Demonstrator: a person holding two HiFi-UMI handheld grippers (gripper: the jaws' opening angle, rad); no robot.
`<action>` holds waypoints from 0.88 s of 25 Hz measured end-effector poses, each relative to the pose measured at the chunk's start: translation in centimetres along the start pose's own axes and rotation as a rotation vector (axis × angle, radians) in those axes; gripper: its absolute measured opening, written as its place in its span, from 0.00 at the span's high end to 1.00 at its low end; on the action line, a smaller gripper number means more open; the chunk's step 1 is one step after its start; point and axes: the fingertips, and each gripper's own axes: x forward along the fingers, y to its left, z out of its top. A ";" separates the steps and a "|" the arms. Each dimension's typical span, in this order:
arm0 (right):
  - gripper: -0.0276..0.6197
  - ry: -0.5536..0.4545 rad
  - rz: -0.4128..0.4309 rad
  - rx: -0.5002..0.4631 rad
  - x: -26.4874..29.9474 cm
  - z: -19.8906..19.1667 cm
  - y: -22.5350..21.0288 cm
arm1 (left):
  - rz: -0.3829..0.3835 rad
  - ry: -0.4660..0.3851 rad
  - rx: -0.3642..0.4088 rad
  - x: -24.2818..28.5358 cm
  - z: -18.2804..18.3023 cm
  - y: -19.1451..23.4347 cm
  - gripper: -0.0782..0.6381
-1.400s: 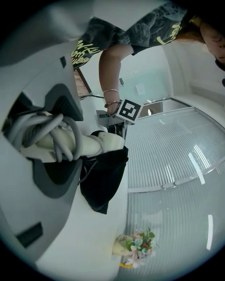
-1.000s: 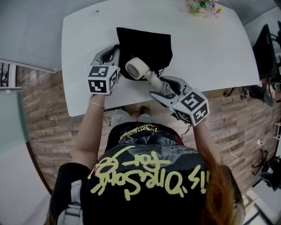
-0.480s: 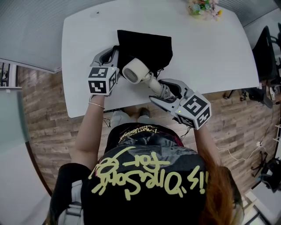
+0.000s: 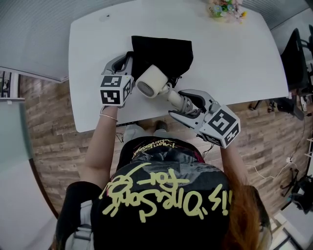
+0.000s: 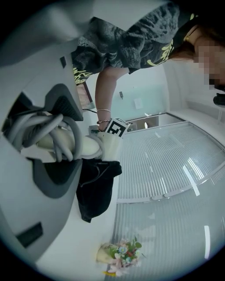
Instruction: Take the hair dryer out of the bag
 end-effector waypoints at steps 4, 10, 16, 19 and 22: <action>0.54 -0.013 0.009 -0.008 -0.2 0.7 0.2 | 0.013 -0.004 -0.002 -0.2 0.0 0.5 0.87; 0.54 -0.049 0.050 -0.012 -0.5 2.6 0.8 | 0.043 0.015 0.001 -0.2 -0.3 1.2 0.87; 0.54 -0.044 0.053 -0.001 -0.5 2.8 0.9 | 0.058 0.025 0.000 -0.1 -0.6 1.5 0.87; 0.54 -0.065 0.069 0.007 -0.7 3.5 1.2 | 0.063 0.038 0.001 0.0 -0.8 1.6 0.87; 0.54 -0.071 0.087 -0.005 -1.1 4.0 1.5 | 0.074 0.051 0.002 0.1 -1.1 1.8 0.87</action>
